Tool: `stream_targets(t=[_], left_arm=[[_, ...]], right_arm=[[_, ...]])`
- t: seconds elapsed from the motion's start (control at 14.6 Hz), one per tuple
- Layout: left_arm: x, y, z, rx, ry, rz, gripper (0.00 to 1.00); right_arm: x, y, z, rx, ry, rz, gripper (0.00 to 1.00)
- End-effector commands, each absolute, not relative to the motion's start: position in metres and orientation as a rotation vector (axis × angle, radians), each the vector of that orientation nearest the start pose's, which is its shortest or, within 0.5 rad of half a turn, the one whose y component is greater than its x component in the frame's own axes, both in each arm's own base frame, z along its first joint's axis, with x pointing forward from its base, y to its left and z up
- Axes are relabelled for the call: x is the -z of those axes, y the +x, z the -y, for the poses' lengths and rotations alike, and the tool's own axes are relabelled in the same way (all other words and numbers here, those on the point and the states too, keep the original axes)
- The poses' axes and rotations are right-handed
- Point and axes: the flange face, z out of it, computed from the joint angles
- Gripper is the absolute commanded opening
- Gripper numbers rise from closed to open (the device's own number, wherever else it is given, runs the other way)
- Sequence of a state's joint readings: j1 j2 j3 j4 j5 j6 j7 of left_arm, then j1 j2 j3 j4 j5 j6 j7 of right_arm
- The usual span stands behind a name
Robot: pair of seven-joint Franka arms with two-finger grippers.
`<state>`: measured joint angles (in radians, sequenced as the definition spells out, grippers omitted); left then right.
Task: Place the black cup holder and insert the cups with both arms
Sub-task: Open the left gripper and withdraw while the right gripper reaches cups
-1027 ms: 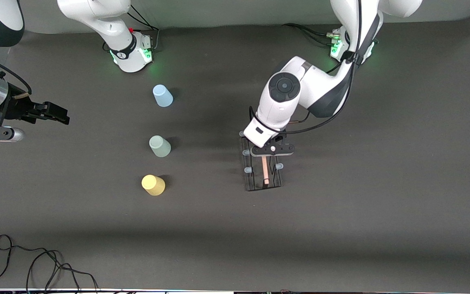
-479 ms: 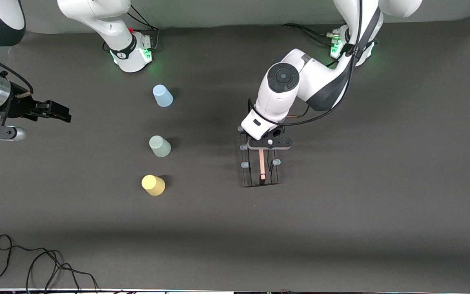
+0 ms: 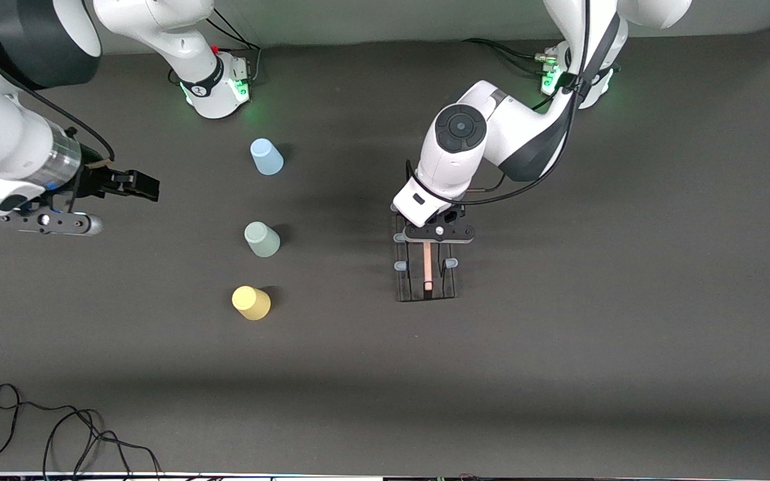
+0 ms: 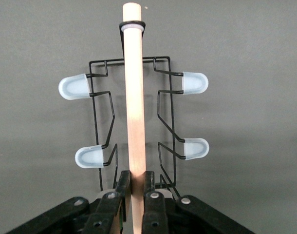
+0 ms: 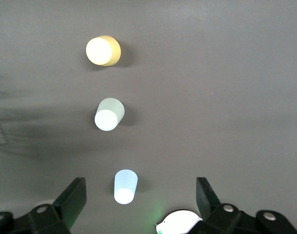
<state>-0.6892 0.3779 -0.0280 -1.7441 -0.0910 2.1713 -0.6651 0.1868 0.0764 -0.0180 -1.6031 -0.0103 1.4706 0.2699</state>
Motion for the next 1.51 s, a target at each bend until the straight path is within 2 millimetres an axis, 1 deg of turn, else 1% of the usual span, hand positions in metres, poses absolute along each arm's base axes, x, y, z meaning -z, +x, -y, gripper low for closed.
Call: stream_targets(t=[0.0,0.07,0.14,0.21,0.27,0.34,0.41,0.48,0.55,0.68,0.75,0.82,0.89,1.03,1.1,1.16,1.23,1.3,1.37,1.44], left_arm=[[-0.366,0.489,0.436,-0.031,-3.244,-0.020,0.27],[-0.366,0.488,0.436,-0.035,-3.242,-0.030,0.61],[-0.366,0.489,0.436,-0.031,-3.242,-0.034,0.79],[-0.366,0.488,0.437,-0.030,-3.241,-0.041,0.94],[-0.369,0.489,0.436,-0.025,-3.242,-0.040,0.99],[-0.372,0.491,0.434,-0.027,-3.242,-0.034,1.00],[-0.383,0.497,0.430,-0.009,-3.251,-0.021,1.00],[-0.397,0.504,0.429,0.025,-3.267,-0.004,1.00],[-0.407,0.513,0.422,0.036,-3.270,0.018,1.00],[-0.435,0.536,0.402,0.031,-3.265,0.062,1.00],[-0.444,0.539,0.398,0.018,-3.251,0.060,1.00],[-0.457,0.546,0.382,0.014,-3.246,0.079,1.00],[-0.473,0.559,0.355,0.031,-3.250,0.109,1.00],[-0.500,0.567,0.318,0.067,-3.250,0.161,1.00],[-0.508,0.580,0.282,0.075,-3.228,0.177,1.00],[-0.515,0.588,0.249,0.065,-3.216,0.142,1.00],[-0.520,0.592,0.223,0.043,-3.207,0.095,1.00],[-0.527,0.597,0.191,0.031,-3.194,0.082,1.00],[-0.532,0.600,0.163,0.029,-3.167,0.050,1.00],[-0.536,0.599,0.146,0.018,-3.134,-0.019,1.00]], right_arm=[[-0.557,0.556,-0.093,-0.319,-3.182,-0.195,1.00],[-0.555,0.556,-0.093,-0.321,-3.184,-0.195,1.00],[-0.554,0.557,-0.093,-0.326,-3.184,-0.195,1.00],[-0.553,0.557,-0.094,-0.328,-3.183,-0.225,1.00],[-0.551,0.556,-0.096,-0.332,-3.182,-0.261,1.00],[-0.549,0.555,-0.108,-0.326,-3.186,-0.252,1.00],[-0.540,0.553,-0.114,-0.332,-3.190,-0.240,1.00],[-0.531,0.552,-0.116,-0.324,-3.188,-0.268,1.00],[-0.521,0.550,-0.116,-0.316,-3.181,-0.344,1.00],[-0.505,0.547,-0.131,-0.317,-3.175,-0.326,1.00],[-0.497,0.545,-0.132,-0.308,-3.173,-0.324,1.00],[-0.488,0.542,-0.132,-0.292,-3.171,-0.334,1.00],[-0.476,0.538,-0.132,-0.261,-3.166,-0.349,1.00],[-0.447,0.525,-0.130,-0.228,-3.149,-0.354,1.00],[-0.432,0.519,-0.130,-0.231,-3.126,-0.371,1.00],[-0.417,0.513,-0.126,-0.235,-3.105,-0.391,1.00],[-0.402,0.506,-0.125,-0.204,-3.097,-0.395,1.00],[-0.386,0.498,-0.127,-0.173,-3.096,-0.386,1.00],[-0.374,0.494,-0.131,-0.153,-3.094,-0.374,1.00],[-0.361,0.492,-0.132,-0.152,-3.096,-0.376,1.00]])
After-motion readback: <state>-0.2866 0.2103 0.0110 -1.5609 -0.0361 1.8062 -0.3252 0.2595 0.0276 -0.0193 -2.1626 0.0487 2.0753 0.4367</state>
